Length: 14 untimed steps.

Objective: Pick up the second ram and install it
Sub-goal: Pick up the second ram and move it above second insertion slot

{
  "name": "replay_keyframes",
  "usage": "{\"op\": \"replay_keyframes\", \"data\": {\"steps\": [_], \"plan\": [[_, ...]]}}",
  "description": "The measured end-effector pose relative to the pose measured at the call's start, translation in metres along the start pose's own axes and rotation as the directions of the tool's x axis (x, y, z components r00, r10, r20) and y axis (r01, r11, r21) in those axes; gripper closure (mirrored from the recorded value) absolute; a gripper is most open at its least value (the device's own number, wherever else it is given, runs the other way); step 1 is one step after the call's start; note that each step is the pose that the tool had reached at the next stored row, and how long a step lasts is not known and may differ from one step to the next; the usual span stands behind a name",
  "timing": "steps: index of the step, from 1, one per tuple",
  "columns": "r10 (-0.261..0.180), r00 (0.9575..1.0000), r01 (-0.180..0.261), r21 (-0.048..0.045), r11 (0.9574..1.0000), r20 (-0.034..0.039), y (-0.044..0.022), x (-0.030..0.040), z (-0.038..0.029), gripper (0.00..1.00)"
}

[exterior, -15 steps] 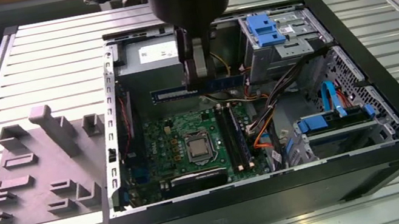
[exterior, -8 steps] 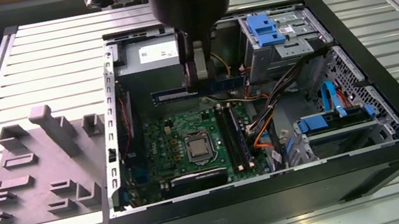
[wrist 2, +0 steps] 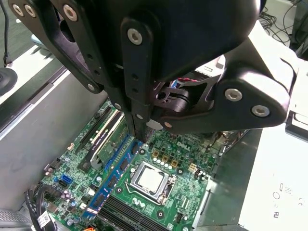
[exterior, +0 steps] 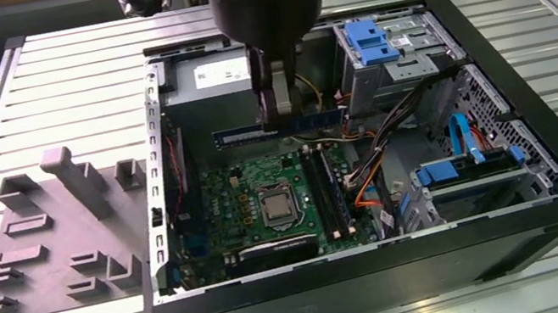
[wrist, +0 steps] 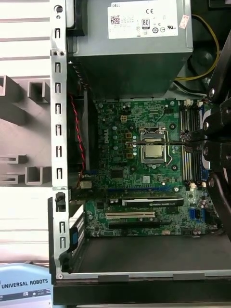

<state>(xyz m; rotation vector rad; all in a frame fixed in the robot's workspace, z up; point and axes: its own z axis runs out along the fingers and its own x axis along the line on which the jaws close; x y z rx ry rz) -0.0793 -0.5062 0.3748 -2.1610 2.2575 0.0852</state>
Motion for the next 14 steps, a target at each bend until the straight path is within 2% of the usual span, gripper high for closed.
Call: {"op": "replay_keyframes", "data": {"steps": [14], "plan": [[0.0,1.0,0.0,0.0,1.0,0.0,-0.0005,-0.0039,0.0091,0.89]]}}
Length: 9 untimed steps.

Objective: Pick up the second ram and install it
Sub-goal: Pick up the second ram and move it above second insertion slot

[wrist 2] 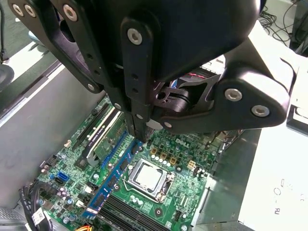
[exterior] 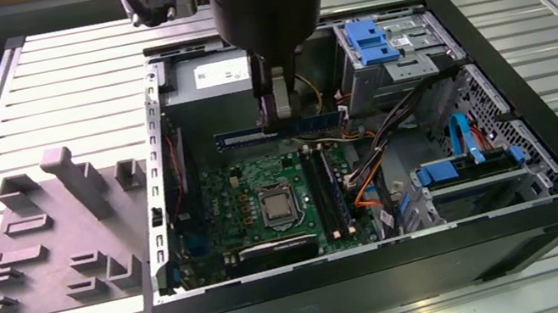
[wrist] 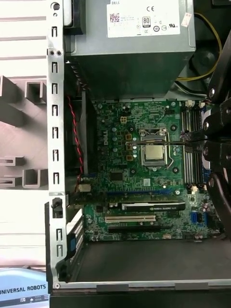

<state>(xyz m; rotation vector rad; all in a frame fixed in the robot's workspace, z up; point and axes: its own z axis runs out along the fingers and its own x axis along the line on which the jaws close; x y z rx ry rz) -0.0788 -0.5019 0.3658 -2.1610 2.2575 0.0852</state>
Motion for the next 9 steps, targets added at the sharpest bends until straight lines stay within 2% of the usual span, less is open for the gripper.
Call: {"op": "replay_keyframes", "data": {"steps": [9], "plan": [[0.0,1.0,0.0,-0.0001,1.0,-0.0001,-0.0002,-0.0004,0.0069,0.89]]}}
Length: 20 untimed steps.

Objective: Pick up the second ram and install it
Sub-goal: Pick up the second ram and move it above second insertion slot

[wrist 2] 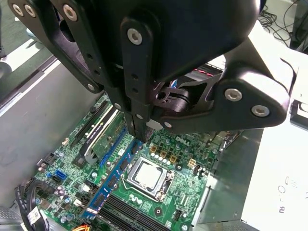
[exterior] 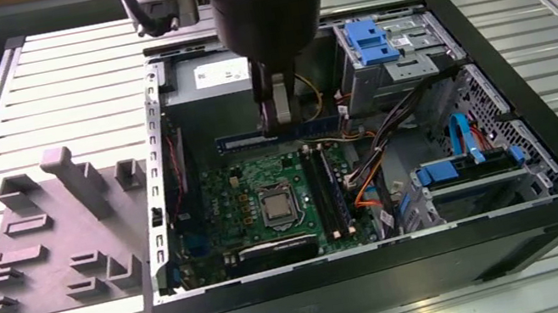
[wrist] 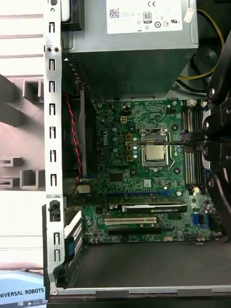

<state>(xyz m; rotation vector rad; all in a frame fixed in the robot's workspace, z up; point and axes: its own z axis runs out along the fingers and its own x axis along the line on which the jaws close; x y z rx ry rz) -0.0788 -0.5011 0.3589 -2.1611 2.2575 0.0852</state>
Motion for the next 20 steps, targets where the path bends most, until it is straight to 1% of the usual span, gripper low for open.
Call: {"op": "replay_keyframes", "data": {"steps": [9,12,13,20], "plan": [[0.0,1.0,0.0,0.0,1.0,-0.0001,-0.0001,0.0001,0.0035,0.89],[0.0,1.0,0.0,0.0,1.0,0.0001,-0.0002,0.0003,0.0056,0.89],[0.0,1.0,0.0,0.0,1.0,0.0,-0.0003,0.0005,0.0103,0.89],[0.0,1.0,0.0,0.0005,1.0,0.0,0.0,0.0009,0.0182,0.89]]}}
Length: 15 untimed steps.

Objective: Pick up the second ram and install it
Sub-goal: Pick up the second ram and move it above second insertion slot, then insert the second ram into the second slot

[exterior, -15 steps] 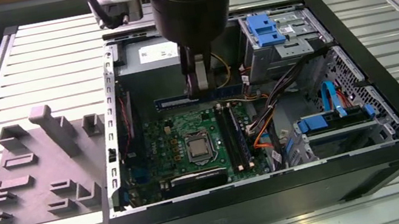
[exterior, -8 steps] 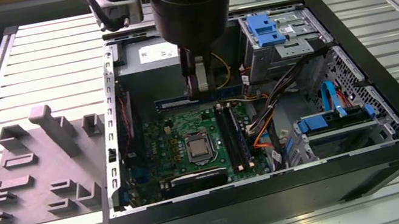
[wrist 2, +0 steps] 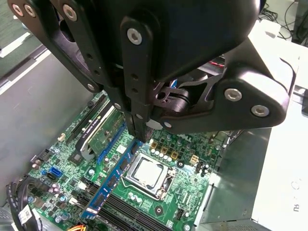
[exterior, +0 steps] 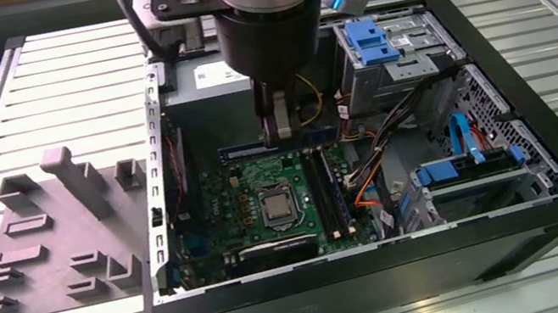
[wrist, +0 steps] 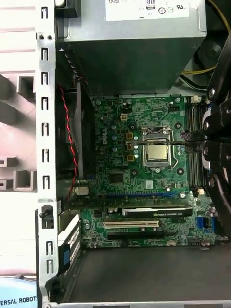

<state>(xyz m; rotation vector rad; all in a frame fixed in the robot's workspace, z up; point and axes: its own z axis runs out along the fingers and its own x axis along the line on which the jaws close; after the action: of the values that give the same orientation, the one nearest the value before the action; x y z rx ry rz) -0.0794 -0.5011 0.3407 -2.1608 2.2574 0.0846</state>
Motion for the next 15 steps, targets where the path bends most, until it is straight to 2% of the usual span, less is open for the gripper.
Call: {"op": "replay_keyframes", "data": {"steps": [8,15], "plan": [[0.0,1.0,0.0,0.001,1.0,0.0,0.0019,0.0003,0.0057,0.89],[0.0,1.0,0.0,0.0011,1.0,0.0,0.0019,0.0004,0.0061,0.89]]}}
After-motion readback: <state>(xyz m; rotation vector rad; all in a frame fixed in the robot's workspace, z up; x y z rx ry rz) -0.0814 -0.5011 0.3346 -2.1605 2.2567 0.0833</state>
